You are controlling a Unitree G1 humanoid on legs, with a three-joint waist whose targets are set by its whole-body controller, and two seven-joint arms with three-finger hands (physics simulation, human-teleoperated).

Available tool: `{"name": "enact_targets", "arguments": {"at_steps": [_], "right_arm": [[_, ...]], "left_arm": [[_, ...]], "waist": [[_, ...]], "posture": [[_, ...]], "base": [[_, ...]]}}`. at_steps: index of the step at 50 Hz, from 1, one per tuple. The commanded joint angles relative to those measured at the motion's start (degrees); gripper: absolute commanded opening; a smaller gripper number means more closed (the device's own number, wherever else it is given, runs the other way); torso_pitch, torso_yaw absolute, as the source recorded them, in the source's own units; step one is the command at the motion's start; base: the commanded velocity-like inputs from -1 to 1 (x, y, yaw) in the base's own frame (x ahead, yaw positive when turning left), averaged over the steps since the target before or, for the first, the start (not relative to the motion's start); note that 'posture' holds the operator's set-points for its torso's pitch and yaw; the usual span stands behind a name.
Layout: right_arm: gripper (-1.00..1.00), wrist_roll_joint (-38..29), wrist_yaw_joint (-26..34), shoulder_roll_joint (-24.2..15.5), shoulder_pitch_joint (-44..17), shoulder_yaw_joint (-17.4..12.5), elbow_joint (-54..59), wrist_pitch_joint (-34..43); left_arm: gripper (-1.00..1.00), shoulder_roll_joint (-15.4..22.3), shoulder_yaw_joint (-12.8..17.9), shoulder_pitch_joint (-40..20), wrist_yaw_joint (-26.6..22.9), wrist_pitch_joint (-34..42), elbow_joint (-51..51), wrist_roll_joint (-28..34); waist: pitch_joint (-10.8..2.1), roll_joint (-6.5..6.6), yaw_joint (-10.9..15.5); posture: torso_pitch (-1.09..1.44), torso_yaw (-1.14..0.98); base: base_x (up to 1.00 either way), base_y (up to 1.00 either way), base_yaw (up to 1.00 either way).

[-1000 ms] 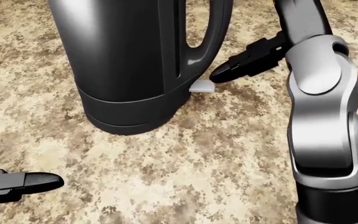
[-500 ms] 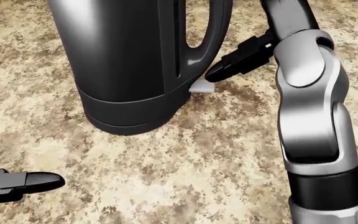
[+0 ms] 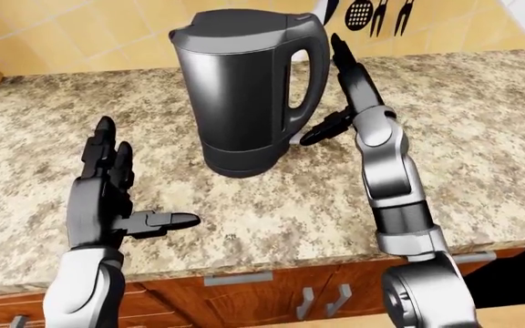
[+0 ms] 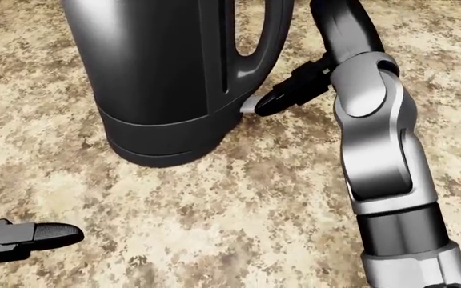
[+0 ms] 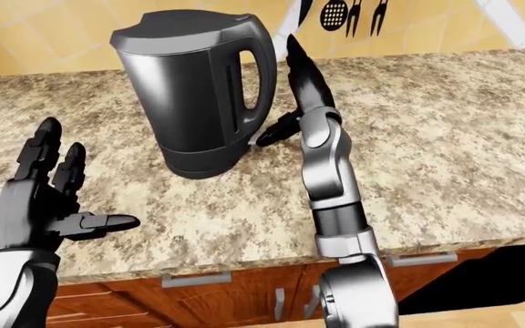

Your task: Press down the lever to turn on the electric kettle.

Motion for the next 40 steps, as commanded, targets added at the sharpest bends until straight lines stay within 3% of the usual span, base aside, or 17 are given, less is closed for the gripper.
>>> {"name": "enact_targets", "arguments": {"at_steps": [1, 13, 20, 29, 40], "right_arm": [[1.0, 0.07, -1.78, -0.59, -2.38, -0.62, -2.26, -1.61], [1.0, 1.44, -3.79, -0.92, -3.12, -1.31, -0.36, -1.03], [1.0, -3.02, -3.86, -0.88, -3.93, 0.91, 2.6, -0.95], [1.0, -7.98, -3.47, -0.09, -2.76, 1.4, 4.48, -3.06], [1.0, -8.94, -3.79, 0.52, -2.01, 1.08, 5.17, -3.95]], "left_arm": [[1.0, 0.47, 0.24, -0.95, 0.04, -1.92, -1.78, 0.07], [1.0, 0.54, 0.35, -1.06, -0.09, -2.04, -1.63, 0.07], [1.0, 0.43, 0.51, -0.82, -0.13, -1.71, -2.21, -0.09], [1.0, 0.42, 0.5, -0.78, -0.18, -1.87, -2.17, -0.05], [1.0, 0.34, 0.57, -0.66, -0.15, -2.16, -2.29, -0.2]], "waist": [[-1.36, 0.12, -0.02], [-1.43, 0.09, -0.01], [-1.53, 0.09, -0.05], [-1.55, 0.12, 0.03], [-1.62, -0.01, 0.13]], "posture": [[0.0, 0.0], [0.0, 0.0], [0.0, 0.0], [0.0, 0.0], [0.0, 0.0]], "base": [[0.0, 0.0, 0.0], [0.0, 0.0, 0.0], [0.0, 0.0, 0.0], [0.0, 0.0, 0.0], [0.0, 0.0, 0.0]]}}
